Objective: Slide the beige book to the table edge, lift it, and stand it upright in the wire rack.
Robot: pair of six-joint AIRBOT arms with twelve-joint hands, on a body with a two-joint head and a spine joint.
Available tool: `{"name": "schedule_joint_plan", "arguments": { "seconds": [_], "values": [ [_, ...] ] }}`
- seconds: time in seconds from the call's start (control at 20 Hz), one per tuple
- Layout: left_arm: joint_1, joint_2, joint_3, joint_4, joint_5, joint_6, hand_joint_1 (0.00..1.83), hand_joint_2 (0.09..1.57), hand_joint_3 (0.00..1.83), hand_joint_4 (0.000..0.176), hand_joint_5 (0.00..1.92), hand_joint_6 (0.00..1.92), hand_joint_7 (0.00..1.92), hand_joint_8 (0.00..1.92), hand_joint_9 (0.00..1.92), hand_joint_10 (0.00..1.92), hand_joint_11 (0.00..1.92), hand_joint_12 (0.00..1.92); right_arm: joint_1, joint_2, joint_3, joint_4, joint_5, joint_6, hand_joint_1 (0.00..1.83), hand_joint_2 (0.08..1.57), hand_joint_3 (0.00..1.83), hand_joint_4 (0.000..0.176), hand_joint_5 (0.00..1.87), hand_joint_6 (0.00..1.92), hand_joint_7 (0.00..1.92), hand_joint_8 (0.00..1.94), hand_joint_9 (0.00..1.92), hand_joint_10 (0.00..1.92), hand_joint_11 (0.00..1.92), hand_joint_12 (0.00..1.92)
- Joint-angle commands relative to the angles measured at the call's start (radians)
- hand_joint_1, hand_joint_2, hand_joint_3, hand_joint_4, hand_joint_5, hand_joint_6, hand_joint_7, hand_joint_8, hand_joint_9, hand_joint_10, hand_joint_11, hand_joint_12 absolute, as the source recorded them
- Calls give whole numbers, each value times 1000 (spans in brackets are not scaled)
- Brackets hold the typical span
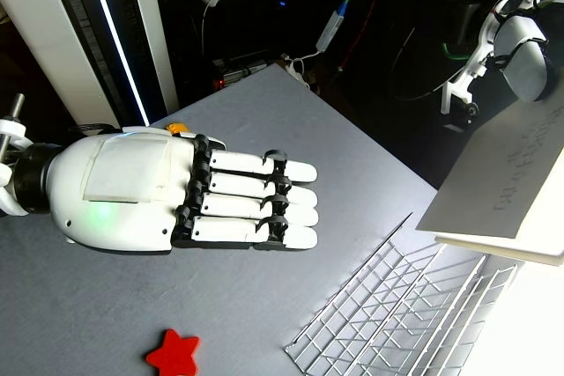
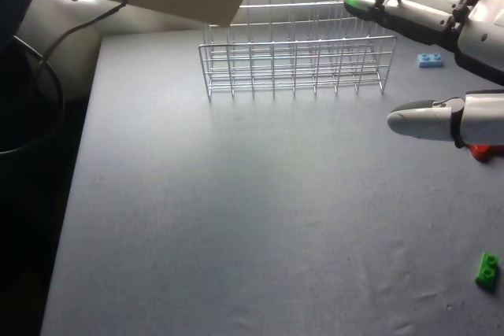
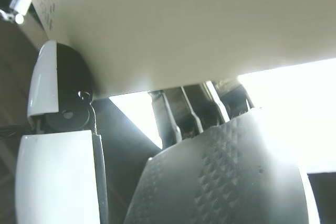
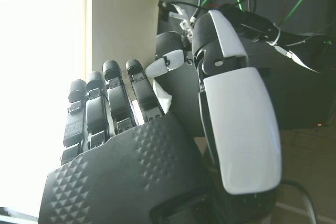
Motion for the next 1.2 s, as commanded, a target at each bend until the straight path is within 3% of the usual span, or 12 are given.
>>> {"name": "schedule_joint_plan", "arguments": {
  "seconds": [0.0, 0.5, 1.15],
  "values": [
    [-5, 4, 12, -20, -138, -20, 1351, 1206, 0, 0, 698, 1139, 822, 1294, 807, 1513, 739, 1662, 11, 6, 0, 29, 121, 8, 174, 1159, 0, 0, 25, 6, 75, 0, 71, 3, 0, 150],
    [25, -45, 49, -21, -241, -42, 1347, 1216, 0, 0, 682, 1170, 801, 1327, 789, 1538, 706, 1693, 10, 6, 0, 26, 126, 8, 152, 1163, 2, 0, 1, 0, 61, 0, 45, 0, 0, 115],
    [45, -101, 43, -53, -271, -33, 1349, 1211, 0, 0, 693, 1151, 812, 1309, 791, 1536, 707, 1696, 10, 6, 0, 24, 129, 8, 164, 1159, 0, 0, 0, 0, 62, 1, 46, 3, 0, 97]
  ]
}}
